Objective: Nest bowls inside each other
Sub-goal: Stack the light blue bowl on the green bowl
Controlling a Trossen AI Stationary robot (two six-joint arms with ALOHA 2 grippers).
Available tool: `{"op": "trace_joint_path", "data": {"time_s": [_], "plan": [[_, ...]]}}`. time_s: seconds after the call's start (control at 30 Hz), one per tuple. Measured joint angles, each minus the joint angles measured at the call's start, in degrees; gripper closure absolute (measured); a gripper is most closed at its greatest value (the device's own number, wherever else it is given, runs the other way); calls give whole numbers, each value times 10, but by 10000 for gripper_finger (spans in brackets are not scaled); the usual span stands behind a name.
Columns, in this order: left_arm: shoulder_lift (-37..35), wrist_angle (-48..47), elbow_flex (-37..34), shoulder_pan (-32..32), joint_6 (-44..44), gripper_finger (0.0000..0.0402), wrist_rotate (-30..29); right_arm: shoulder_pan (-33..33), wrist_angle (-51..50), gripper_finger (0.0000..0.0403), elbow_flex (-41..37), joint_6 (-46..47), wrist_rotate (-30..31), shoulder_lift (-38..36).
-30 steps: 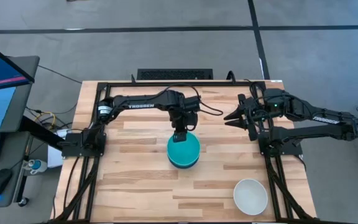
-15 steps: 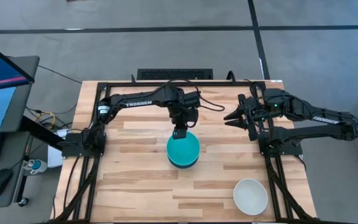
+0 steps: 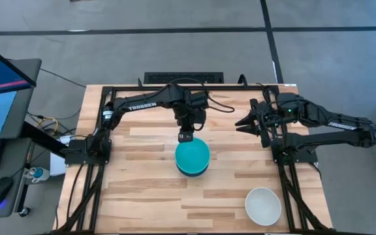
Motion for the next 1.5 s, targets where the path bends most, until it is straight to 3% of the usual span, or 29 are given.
{"op": "trace_joint_path", "data": {"time_s": [0.97, 1.5], "plan": [[2, 58, -3, -14, 3, 321, -35, 0, 0, 280, 0, 10, 0, 0], [53, 42, -3, -22, 5, 321, -1, 0, -4, 280, 0, 9, 0, 1]]}}
